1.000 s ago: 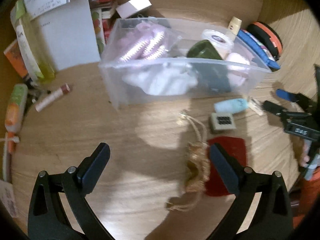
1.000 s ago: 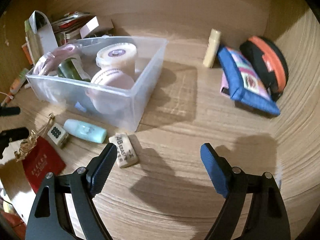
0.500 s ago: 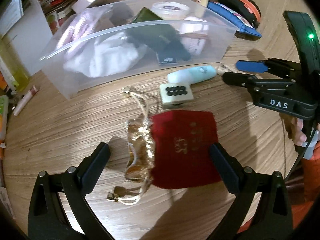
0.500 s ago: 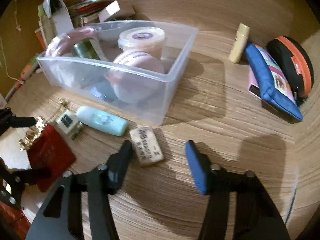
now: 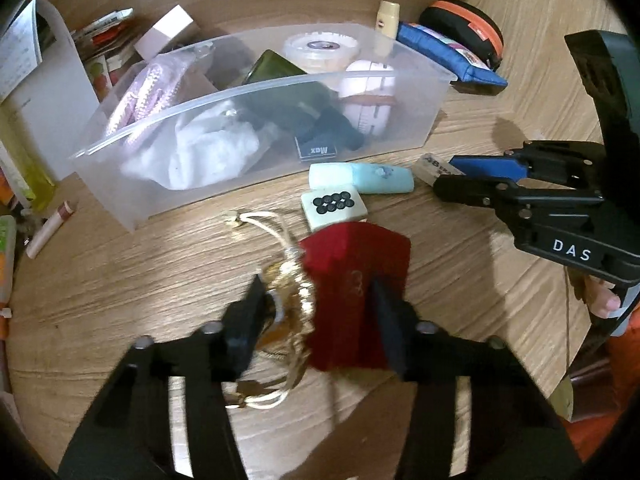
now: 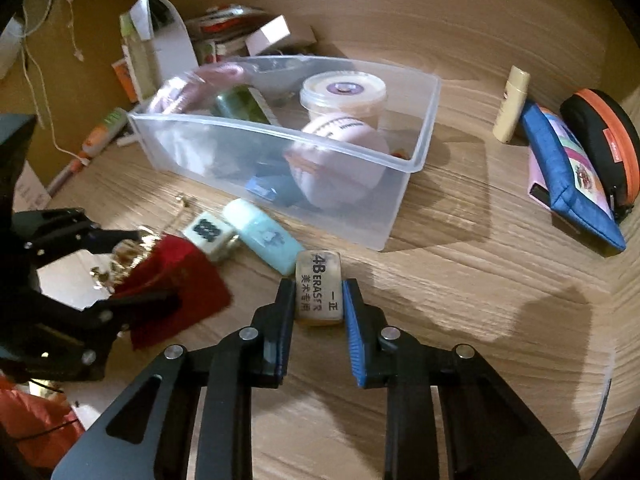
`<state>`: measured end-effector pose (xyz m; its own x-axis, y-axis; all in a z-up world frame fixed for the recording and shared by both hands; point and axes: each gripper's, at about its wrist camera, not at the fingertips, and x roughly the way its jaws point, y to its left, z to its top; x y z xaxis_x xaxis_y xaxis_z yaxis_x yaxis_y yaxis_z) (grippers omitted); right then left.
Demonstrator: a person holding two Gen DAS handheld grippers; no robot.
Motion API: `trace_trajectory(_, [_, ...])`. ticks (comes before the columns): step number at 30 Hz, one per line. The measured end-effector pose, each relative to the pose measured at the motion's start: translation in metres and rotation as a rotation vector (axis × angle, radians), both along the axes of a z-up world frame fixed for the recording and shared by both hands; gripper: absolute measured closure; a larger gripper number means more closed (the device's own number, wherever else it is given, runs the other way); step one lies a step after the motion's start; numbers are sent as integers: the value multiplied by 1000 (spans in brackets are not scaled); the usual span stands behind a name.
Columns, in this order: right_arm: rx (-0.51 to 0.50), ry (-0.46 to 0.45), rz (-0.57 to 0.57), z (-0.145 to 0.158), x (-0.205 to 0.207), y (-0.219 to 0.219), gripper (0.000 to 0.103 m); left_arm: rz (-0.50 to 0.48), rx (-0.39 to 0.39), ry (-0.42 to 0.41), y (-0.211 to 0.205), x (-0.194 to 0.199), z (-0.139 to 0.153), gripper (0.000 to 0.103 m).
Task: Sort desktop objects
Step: 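Grasp the red pouch and gold drawstring bag with the left tool while right tool grasps the white eraser, then carry the pouches into the bin and open the left tool while right tool drops the eraser in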
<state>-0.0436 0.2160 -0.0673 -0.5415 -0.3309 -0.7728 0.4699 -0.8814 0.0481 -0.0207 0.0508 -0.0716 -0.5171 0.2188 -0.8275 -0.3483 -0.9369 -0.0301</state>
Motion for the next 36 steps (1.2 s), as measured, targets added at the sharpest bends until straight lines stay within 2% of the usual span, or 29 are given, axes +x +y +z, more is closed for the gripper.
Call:
trace_trajectory(7, [-36,7,-5,9,13,-1,81,45,62,0,-29,6,8,73])
trace_trajectory(14, [-72,79,-4,38,21,-4,81,96,88,66,-53,13,29,76])
trace_trajectory(22, [-111,119,-29,64,5,-5,81,145,149,176,-71,9,67,77])
trace_trajectory(30, [-146,178,-28,83,-6,-13,81,172,181,263,-63,-24,102,77])
trace_trajectory(34, [-134,187,-47,87,-15,-14,81,163,209,260,-55,-44,111,76])
trace_trajectory(36, [-121,181,-66,86,-23,-12,81,158,195,248,-48,-55,110,77])
